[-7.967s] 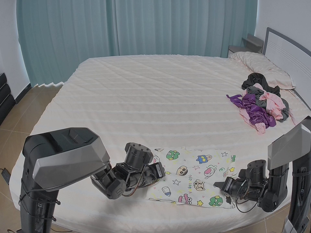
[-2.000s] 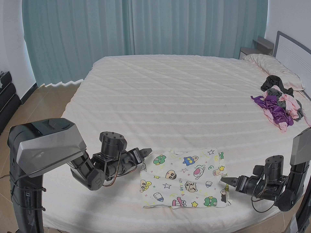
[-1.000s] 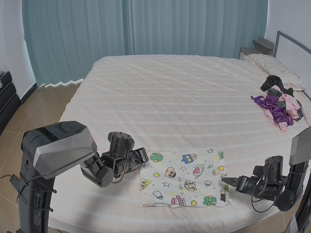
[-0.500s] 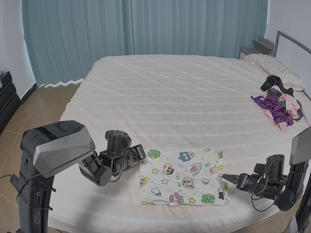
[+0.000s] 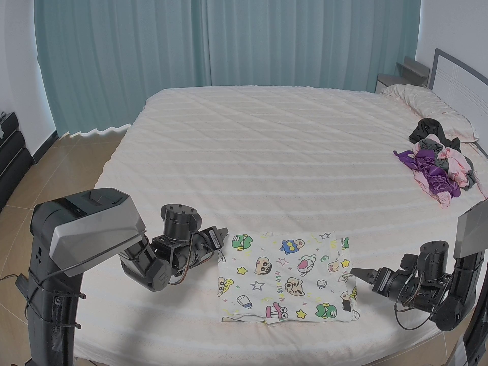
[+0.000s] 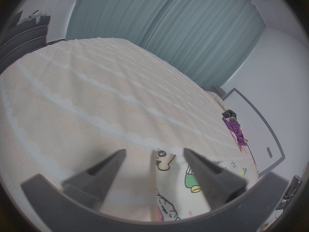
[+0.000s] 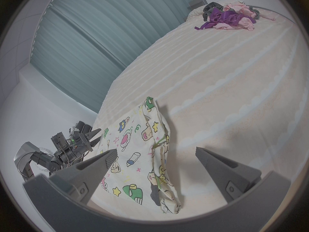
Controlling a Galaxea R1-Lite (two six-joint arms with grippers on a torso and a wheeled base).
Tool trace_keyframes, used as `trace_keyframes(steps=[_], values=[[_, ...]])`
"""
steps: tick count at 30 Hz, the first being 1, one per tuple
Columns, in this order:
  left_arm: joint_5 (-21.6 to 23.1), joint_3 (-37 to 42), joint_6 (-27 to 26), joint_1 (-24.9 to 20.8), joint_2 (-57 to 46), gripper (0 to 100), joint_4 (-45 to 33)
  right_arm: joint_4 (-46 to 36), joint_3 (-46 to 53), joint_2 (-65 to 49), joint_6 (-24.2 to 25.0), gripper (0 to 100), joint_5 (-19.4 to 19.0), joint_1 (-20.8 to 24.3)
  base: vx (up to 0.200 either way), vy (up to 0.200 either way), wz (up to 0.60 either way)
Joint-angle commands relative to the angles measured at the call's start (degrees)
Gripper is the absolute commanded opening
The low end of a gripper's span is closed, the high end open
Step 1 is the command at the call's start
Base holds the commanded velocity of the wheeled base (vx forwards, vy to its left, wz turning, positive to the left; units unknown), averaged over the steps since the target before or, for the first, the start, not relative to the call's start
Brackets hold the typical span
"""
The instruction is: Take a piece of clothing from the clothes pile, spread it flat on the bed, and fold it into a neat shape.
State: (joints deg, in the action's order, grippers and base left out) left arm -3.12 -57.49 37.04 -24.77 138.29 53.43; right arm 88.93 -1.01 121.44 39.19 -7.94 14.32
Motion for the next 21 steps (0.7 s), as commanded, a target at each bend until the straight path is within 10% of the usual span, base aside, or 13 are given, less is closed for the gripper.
trace_keyframes(steps=[1, 8, 21], values=[[-2.50, 2.65, 2.34, 1.30, -3.38, 100, 0.01, 0.45, -1.45, -0.68, 0.01, 100, 0.47, -1.23, 0.000, 0.000, 0.00], [-2.50, 16.09, 5.50, 3.85, -9.79, 100, 1.68, -1.39, -11.29, -0.42, -0.17, 100, 0.82, -3.78, 0.000, 0.000, 0.00], [-2.42, 23.83, 13.15, 3.77, -10.06, 100, 7.39, -30.13, -38.01, -3.76, 0.01, 100, 3.89, 2.02, 0.000, 0.000, 0.00]])
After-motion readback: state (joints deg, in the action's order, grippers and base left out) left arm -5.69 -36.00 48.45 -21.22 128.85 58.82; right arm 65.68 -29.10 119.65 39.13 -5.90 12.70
